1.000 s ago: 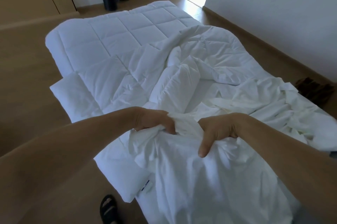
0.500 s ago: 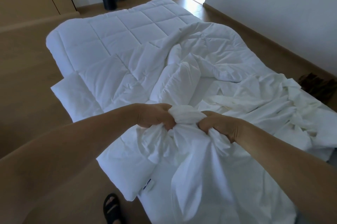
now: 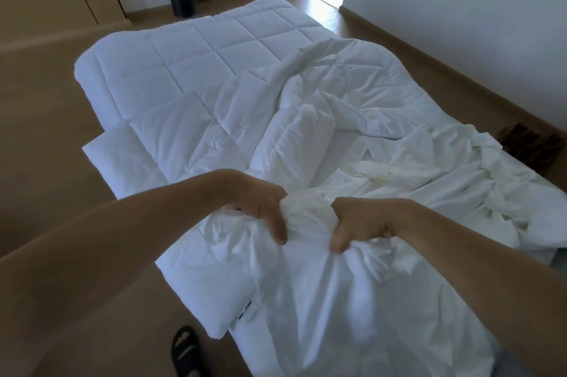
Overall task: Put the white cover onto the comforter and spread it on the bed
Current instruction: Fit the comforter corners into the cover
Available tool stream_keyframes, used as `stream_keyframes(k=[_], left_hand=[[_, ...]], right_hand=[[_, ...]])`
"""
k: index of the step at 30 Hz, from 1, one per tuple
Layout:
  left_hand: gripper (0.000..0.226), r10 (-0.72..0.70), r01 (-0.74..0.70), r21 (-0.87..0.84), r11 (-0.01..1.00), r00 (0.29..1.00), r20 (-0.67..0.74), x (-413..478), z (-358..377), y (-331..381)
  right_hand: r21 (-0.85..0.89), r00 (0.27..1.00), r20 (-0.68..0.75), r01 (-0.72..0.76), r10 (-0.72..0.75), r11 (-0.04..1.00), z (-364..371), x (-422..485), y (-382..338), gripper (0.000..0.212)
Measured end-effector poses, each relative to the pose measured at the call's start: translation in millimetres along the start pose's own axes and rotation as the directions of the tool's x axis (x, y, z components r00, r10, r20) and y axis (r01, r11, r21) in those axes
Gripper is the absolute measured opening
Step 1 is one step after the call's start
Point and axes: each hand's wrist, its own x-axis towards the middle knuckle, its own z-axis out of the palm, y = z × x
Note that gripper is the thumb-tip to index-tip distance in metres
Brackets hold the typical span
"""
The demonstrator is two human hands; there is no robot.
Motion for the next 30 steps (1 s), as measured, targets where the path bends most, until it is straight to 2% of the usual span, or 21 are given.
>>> stream_keyframes(k=[2, 3, 6, 7, 11, 13, 14, 16, 18, 19, 21, 23, 25, 27, 30], left_hand=[[0.031, 0.023, -0.022, 0.032, 0.999, 0.999, -0.049, 0, -2, -1], [0.034, 0.035, -0.035, 0.003, 0.999, 0.997, -0.074, 1, -2, -3], [0.038, 0.084, -0.104, -0.216, 0.971, 0.991, -0.102, 5, 2, -9], [0.036, 0.108, -0.129, -0.287, 0.949, 0.99, -0.088, 6, 4, -11], [0.038, 0.169, -0.195, -0.46, 0.866, 0.981, -0.098, 8, 11, -11], [0.036, 0.158, -0.187, -0.512, 0.838, 0.982, -0.101, 9, 10, -10], [0.036, 0.142, -0.167, -0.52, 0.838, 0.986, -0.089, 9, 8, -10], [0.047, 0.099, -0.095, -0.499, 0.861, 0.995, -0.018, 8, 5, -12], [0.065, 0.017, 0.008, -0.396, 0.918, 0.998, 0.059, 4, 3, -10], [0.062, 0.0, 0.016, -0.286, 0.958, 0.998, 0.056, 3, 2, -7], [0.052, 0.003, -0.003, -0.123, 0.992, 1.0, 0.006, 0, 2, -1], [0.059, 0.023, -0.028, -0.066, 0.997, 0.997, -0.079, -4, 2, 0], [0.06, 0.067, -0.081, -0.119, 0.99, 0.991, -0.119, -4, 4, -4], [0.056, 0.129, -0.159, -0.247, 0.956, 0.983, -0.133, -1, 8, -11], [0.05, 0.181, -0.225, -0.384, 0.895, 0.972, -0.146, 2, 14, -18]], right_hand=[[0.113, 0.999, -0.04, -0.02, 0.024, 0.993, 1, 2, 3, 0.013], [0.194, 0.999, -0.04, -0.027, 0.035, 0.981, 0, 4, 5, 0.018], [0.366, 0.997, -0.037, -0.045, 0.063, 0.93, -6, 6, 11, 0.051], [0.391, 0.998, -0.028, -0.037, 0.052, 0.92, -8, 5, 12, 0.054], [0.45, 0.998, -0.046, -0.018, 0.044, 0.893, -14, 0, 10, 0.057], [0.529, 0.999, 0.029, -0.042, 0.031, 0.848, -17, -3, 10, 0.053], [0.532, 0.996, 0.089, -0.059, 0.014, 0.845, -17, -6, 6, 0.048], [0.379, 0.983, 0.183, -0.076, 0.006, 0.922, -16, -11, 0, 0.038], [0.17, 0.985, 0.164, -0.081, 0.053, 0.982, -11, -11, -4, 0.031], [0.112, 0.989, 0.136, -0.081, 0.066, 0.99, -9, -9, -4, 0.03], [0.099, 0.994, 0.083, -0.079, 0.071, 0.992, -3, -7, -3, 0.031], [0.181, 0.999, 0.031, -0.047, 0.042, 0.982, 0, -3, 1, 0.032], [0.295, 1.0, -0.016, -0.009, 0.015, 0.955, 2, -2, 4, 0.03], [0.348, 0.998, -0.062, 0.037, -0.017, 0.937, 3, -1, 3, 0.031], [0.264, 0.992, -0.111, 0.093, -0.065, 0.96, 0, -2, -3, 0.033]])
